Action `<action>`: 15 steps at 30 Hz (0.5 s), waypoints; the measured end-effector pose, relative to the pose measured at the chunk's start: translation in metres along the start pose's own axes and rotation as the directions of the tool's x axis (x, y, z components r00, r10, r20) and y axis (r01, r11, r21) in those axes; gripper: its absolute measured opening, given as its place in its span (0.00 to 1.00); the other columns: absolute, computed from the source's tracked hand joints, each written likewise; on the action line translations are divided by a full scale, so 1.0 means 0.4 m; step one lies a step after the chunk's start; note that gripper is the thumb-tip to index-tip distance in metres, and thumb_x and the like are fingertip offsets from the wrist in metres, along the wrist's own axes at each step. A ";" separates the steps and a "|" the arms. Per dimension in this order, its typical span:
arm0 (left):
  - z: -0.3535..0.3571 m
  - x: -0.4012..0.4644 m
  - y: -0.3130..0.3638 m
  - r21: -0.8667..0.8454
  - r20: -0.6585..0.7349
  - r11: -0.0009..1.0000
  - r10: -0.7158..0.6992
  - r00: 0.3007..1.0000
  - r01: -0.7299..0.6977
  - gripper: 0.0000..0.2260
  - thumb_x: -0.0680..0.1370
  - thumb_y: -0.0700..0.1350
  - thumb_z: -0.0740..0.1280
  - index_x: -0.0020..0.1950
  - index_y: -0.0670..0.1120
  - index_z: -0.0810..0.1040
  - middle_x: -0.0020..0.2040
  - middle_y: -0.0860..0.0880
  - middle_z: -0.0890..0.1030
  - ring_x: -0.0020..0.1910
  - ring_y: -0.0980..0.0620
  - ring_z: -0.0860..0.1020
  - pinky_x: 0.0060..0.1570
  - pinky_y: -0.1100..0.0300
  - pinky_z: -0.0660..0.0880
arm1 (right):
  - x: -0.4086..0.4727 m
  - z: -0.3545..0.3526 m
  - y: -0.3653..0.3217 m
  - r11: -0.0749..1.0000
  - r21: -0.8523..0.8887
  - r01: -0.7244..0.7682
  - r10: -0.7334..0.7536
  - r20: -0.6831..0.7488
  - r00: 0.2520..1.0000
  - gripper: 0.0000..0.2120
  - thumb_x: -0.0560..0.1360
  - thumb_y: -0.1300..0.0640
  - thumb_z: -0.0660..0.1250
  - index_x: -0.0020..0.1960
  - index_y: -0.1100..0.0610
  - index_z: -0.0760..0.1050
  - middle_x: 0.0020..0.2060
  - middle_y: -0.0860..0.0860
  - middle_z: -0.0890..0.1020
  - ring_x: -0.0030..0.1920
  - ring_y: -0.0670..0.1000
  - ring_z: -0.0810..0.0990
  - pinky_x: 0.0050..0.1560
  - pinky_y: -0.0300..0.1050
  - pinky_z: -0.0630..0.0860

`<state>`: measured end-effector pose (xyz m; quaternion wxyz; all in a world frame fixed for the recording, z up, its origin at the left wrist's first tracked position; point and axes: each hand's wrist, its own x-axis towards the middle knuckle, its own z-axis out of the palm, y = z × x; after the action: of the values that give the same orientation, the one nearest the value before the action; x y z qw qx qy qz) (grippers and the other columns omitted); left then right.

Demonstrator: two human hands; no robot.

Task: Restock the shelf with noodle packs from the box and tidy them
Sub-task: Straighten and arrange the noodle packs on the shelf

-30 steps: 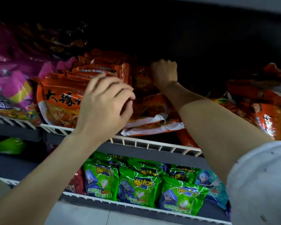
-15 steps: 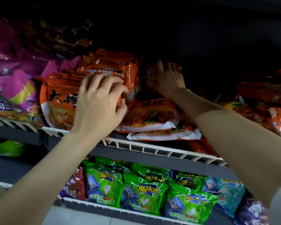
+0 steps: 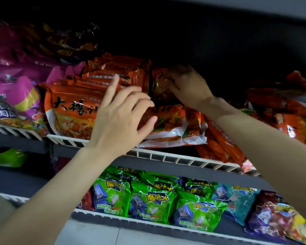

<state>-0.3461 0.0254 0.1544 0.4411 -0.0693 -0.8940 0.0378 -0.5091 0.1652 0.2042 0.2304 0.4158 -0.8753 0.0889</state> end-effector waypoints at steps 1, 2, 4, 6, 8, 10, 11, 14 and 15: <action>0.002 -0.002 0.017 -0.027 0.049 0.999 0.018 0.999 -0.017 0.16 0.78 0.55 0.62 0.55 0.45 0.81 0.53 0.48 0.82 0.57 0.47 0.77 0.73 0.50 0.54 | -0.037 -0.029 -0.005 0.999 0.018 -0.041 0.041 0.011 0.999 0.18 0.81 0.47 0.55 0.67 0.52 0.73 0.63 0.55 0.76 0.65 0.58 0.71 0.61 0.51 0.69; 0.005 -0.005 0.033 -0.047 0.115 0.999 0.020 0.993 -0.014 0.19 0.78 0.57 0.60 0.56 0.45 0.80 0.53 0.49 0.82 0.56 0.47 0.78 0.71 0.52 0.58 | -0.074 -0.054 -0.009 0.994 -0.010 -0.104 0.105 0.070 0.992 0.20 0.81 0.43 0.53 0.64 0.52 0.74 0.57 0.55 0.79 0.60 0.58 0.75 0.58 0.50 0.71; 0.013 -0.017 0.065 -0.104 0.242 0.993 -0.029 0.970 0.055 0.22 0.77 0.60 0.56 0.56 0.47 0.80 0.51 0.50 0.83 0.51 0.47 0.80 0.58 0.53 0.71 | -0.140 -0.087 -0.015 0.964 -0.162 -0.211 0.244 0.225 0.943 0.27 0.79 0.35 0.48 0.59 0.49 0.77 0.48 0.54 0.81 0.55 0.57 0.78 0.58 0.50 0.71; 0.020 -0.033 0.092 -0.205 0.304 0.963 -0.109 0.947 0.176 0.23 0.76 0.61 0.54 0.56 0.49 0.81 0.50 0.51 0.83 0.48 0.47 0.80 0.44 0.54 0.77 | -0.179 -0.088 -0.026 0.950 -0.252 -0.186 0.254 0.270 0.929 0.32 0.77 0.32 0.44 0.57 0.50 0.79 0.49 0.53 0.81 0.58 0.57 0.75 0.61 0.51 0.66; 0.027 -0.051 0.111 -0.282 0.314 0.923 -0.169 0.934 0.262 0.23 0.75 0.60 0.55 0.58 0.49 0.80 0.52 0.51 0.81 0.50 0.46 0.79 0.39 0.52 0.79 | -0.194 -0.079 -0.042 0.949 -0.274 -0.158 0.240 0.300 0.923 0.35 0.75 0.30 0.44 0.60 0.51 0.76 0.55 0.53 0.79 0.62 0.58 0.69 0.63 0.53 0.61; 0.031 -0.065 0.120 -0.300 0.314 0.911 -0.184 0.931 0.281 0.23 0.75 0.60 0.56 0.60 0.49 0.79 0.54 0.51 0.80 0.52 0.45 0.78 0.42 0.50 0.79 | -0.186 -0.068 -0.059 0.945 -0.251 -0.210 0.287 0.325 0.901 0.37 0.73 0.27 0.46 0.63 0.53 0.73 0.56 0.55 0.78 0.64 0.59 0.66 0.63 0.54 0.59; 0.031 -0.068 0.121 -0.308 0.320 0.906 -0.187 0.929 0.289 0.22 0.75 0.59 0.58 0.60 0.49 0.79 0.55 0.51 0.80 0.53 0.46 0.77 0.44 0.50 0.78 | -0.177 -0.061 -0.068 0.940 -0.208 -0.269 0.326 0.322 0.889 0.37 0.72 0.27 0.48 0.64 0.53 0.70 0.56 0.56 0.78 0.65 0.60 0.65 0.64 0.54 0.59; 0.026 -0.068 0.118 -0.354 0.318 0.871 -0.230 0.920 0.340 0.19 0.73 0.55 0.65 0.60 0.48 0.80 0.55 0.51 0.80 0.54 0.46 0.77 0.48 0.51 0.77 | -0.145 -0.045 -0.093 0.898 -0.075 -0.434 0.434 0.310 0.846 0.37 0.70 0.30 0.61 0.69 0.53 0.63 0.60 0.57 0.76 0.68 0.62 0.63 0.66 0.55 0.58; 0.025 -0.065 0.118 -0.371 0.317 0.855 -0.251 0.914 0.363 0.18 0.72 0.54 0.67 0.59 0.48 0.80 0.54 0.50 0.80 0.54 0.47 0.77 0.48 0.51 0.77 | -0.140 -0.043 -0.099 0.875 0.004 -0.484 0.460 0.302 0.835 0.38 0.69 0.32 0.66 0.70 0.53 0.62 0.62 0.57 0.75 0.68 0.62 0.63 0.67 0.56 0.59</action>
<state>-0.3339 0.0678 0.1219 0.2959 -0.0127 -0.9296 -0.2193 -0.4425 0.1843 0.1912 0.0527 0.2042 -0.9706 0.1156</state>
